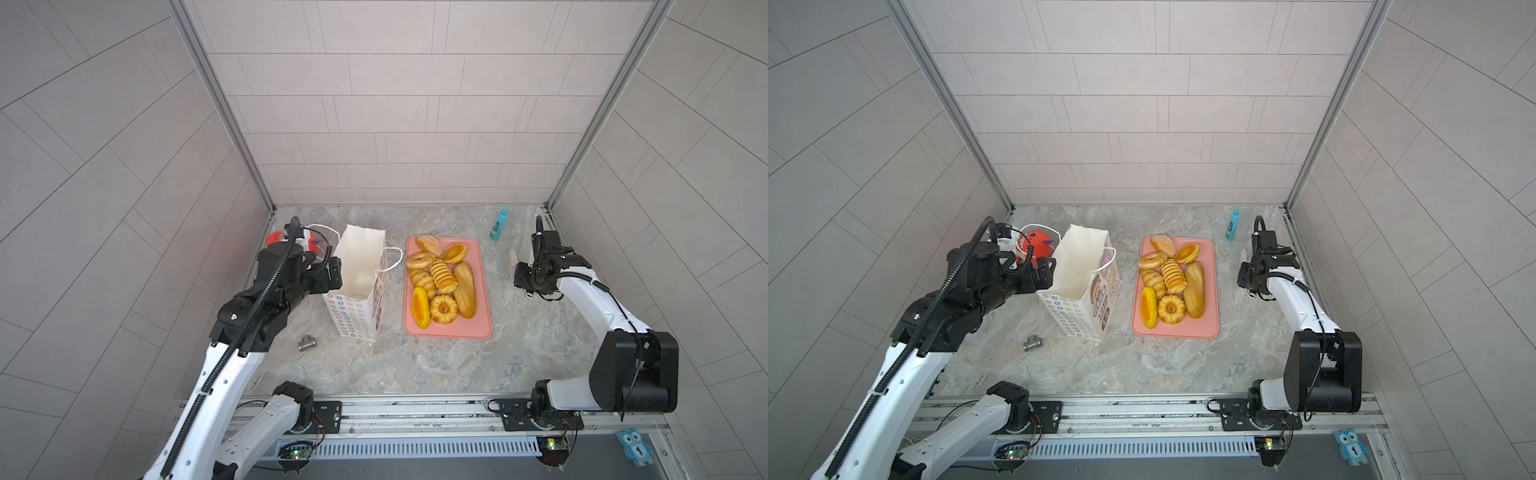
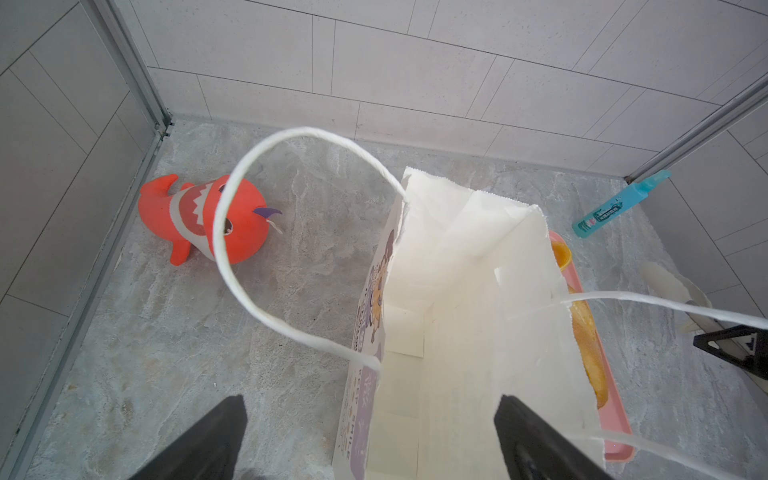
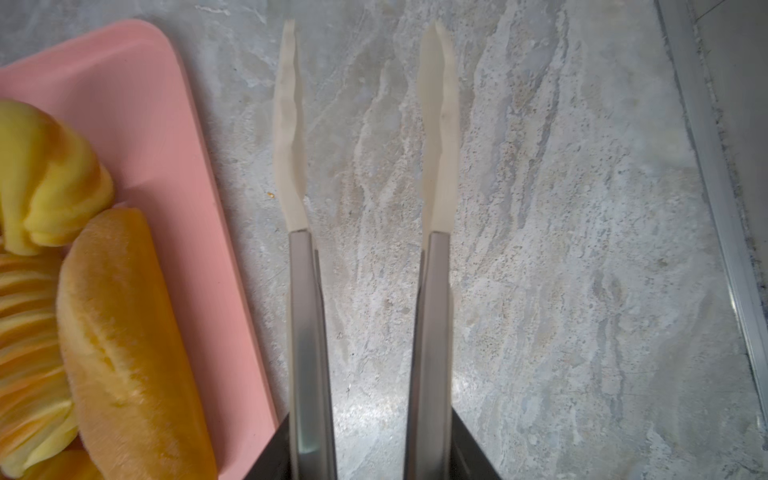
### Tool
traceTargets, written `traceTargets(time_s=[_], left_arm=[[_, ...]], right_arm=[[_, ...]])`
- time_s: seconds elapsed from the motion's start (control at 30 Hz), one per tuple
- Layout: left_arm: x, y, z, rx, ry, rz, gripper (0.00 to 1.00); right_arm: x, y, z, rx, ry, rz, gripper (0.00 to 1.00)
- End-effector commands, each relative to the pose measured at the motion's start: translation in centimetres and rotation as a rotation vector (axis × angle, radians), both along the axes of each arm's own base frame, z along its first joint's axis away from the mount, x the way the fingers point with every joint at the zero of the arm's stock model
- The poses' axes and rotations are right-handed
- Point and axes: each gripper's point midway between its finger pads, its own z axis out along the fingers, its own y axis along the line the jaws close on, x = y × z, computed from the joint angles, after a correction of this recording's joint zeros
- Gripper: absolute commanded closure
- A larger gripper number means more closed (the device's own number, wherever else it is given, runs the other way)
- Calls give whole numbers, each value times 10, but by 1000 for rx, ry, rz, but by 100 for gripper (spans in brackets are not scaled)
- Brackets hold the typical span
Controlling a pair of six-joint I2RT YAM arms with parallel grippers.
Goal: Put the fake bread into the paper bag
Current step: 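Lift the tongs with the right gripper and carry them over the bread tray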
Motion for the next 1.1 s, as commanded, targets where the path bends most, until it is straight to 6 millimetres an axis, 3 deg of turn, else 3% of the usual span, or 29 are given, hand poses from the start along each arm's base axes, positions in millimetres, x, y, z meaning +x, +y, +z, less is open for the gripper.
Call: traceTargets(time_s=[0.0,0.3,0.6,0.73,0.8,1.07], left_arm=[[-1,7,11,23,-23,20,0],[0,14,20,58,-31,46,0],[2,23,27,103,-29,80,0],[5,25,34,114,-31,91,0],[7,25,37,123,-23,90,0],[19,28,34,130,79,82,0]], right_arm=[[-7,9,21,30,-44,12,55],[-15,36,83,32,-281,123,53],[-33,39,132,29,-451,124,55],[-38,47,145,66,-477,157,58],[-41,54,151,90,-487,193,55],[-50,70,150,151,-415,268,60]])
